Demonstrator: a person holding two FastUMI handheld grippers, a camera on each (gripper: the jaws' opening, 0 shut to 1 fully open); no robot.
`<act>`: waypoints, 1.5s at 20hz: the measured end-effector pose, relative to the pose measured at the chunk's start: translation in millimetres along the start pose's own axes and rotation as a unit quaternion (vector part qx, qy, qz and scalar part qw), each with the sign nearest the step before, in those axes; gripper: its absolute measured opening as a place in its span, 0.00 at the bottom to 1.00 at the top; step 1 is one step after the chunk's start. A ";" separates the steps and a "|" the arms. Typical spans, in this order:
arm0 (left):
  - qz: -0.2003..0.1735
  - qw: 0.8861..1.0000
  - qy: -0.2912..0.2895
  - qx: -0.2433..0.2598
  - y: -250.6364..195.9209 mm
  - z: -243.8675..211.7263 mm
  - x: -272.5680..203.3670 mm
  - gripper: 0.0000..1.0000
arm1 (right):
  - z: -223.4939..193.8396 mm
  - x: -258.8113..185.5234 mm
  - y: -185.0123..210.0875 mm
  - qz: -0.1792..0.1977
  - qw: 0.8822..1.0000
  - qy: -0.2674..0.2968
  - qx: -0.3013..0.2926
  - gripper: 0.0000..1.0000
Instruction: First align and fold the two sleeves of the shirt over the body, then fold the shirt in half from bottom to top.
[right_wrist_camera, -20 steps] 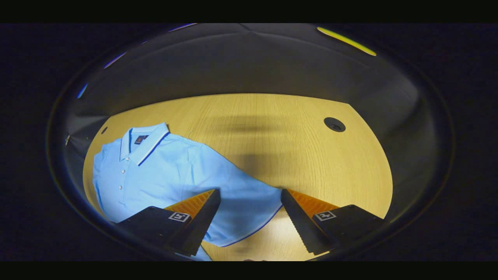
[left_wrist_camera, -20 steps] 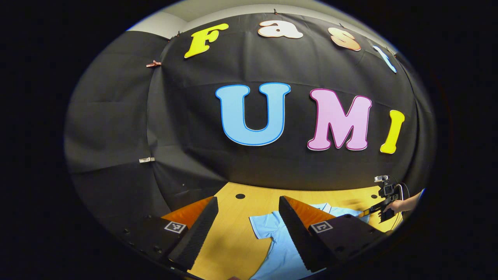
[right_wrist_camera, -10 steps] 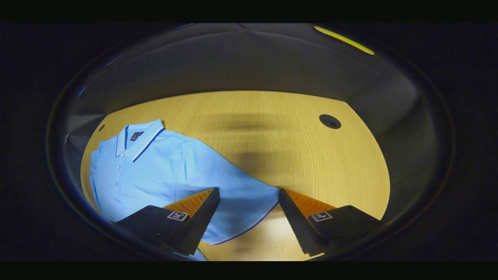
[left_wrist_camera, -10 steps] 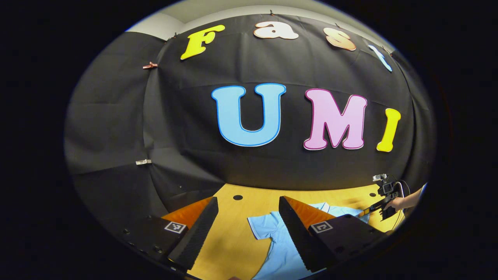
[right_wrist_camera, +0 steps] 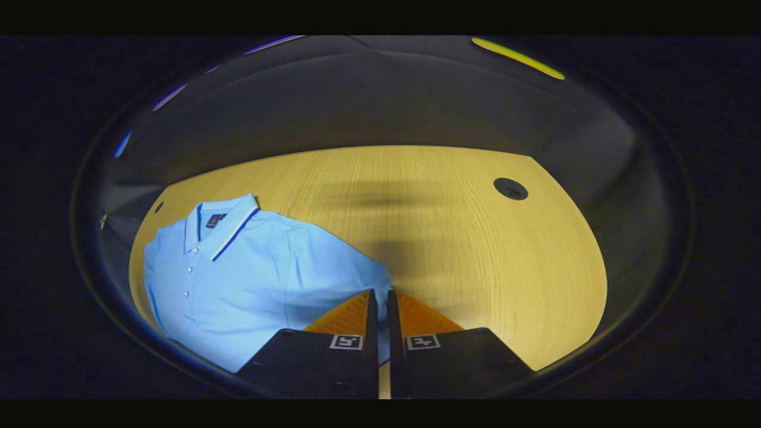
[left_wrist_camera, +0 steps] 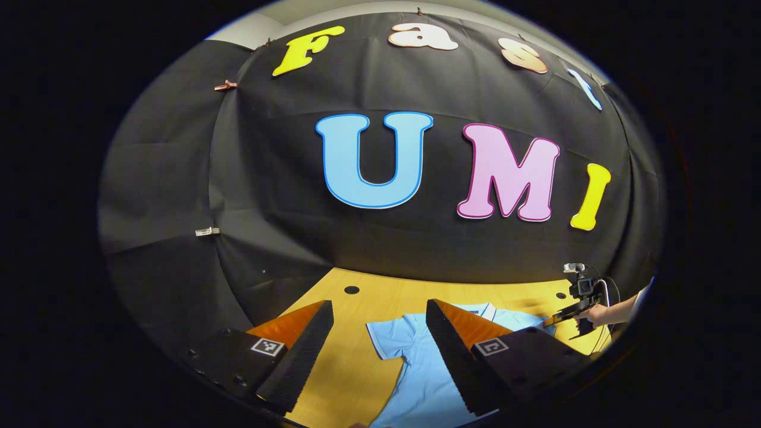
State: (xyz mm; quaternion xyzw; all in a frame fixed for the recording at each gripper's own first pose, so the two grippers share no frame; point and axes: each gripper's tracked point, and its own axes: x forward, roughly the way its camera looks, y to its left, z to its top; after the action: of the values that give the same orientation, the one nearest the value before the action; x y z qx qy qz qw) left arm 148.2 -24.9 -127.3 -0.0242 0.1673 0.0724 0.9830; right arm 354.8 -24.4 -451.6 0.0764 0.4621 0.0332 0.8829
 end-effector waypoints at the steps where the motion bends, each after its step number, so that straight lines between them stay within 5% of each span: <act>1: -0.001 1.000 -0.003 0.004 0.2 2.2 -1.2 1.00 | 13.0 -5.7 11.2 0.014 1.000 -0.021 -0.001 0.12; 7: 0.000 1.000 0.007 -0.009 10.9 -6.2 0.3 1.00 | 39.2 -43.8 113.7 0.119 0.991 -0.054 -0.011 0.12; 14: -0.011 0.999 0.030 -0.005 23.2 -26.8 17.6 1.00 | -21.0 -18.6 173.4 0.152 0.987 0.026 -0.036 0.07; 15: -0.014 0.999 0.037 -0.009 24.3 -32.6 23.3 1.00 | -24.3 -19.5 175.6 0.153 0.987 0.031 -0.028 0.41; 16: -0.018 0.999 0.042 -0.012 24.9 -36.5 30.9 1.00 | -21.9 -23.5 178.0 0.162 0.986 0.028 -0.021 0.37; 19: -0.031 0.997 0.058 -0.029 23.1 -49.0 64.0 1.00 | -4.7 -47.7 170.0 0.163 0.986 -0.009 -0.026 0.84; 21: -0.041 0.996 0.070 -0.032 20.4 -58.1 89.7 1.00 | 8.0 -72.4 161.1 0.166 0.985 -0.034 -0.028 0.91; 22: -0.049 0.995 0.077 -0.031 18.3 -64.6 105.6 1.00 | 13.4 -85.8 153.2 0.163 0.985 -0.047 -0.029 0.83; 24: -0.063 0.992 0.104 -0.036 8.8 -83.5 147.0 0.97 | 20.4 -112.7 136.2 0.157 0.985 -0.069 -0.030 0.92; 30: -0.059 0.970 0.232 -0.041 -3.8 -180.6 252.9 0.97 | -1.6 -178.9 69.9 0.129 0.988 -0.089 -0.017 0.92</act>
State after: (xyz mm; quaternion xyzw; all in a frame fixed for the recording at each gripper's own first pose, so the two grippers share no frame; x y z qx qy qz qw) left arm 326.1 -7.6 -381.6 -0.0903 0.3856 0.0133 0.9182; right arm 252.3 21.6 -295.8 0.1228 0.3674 0.1477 0.9100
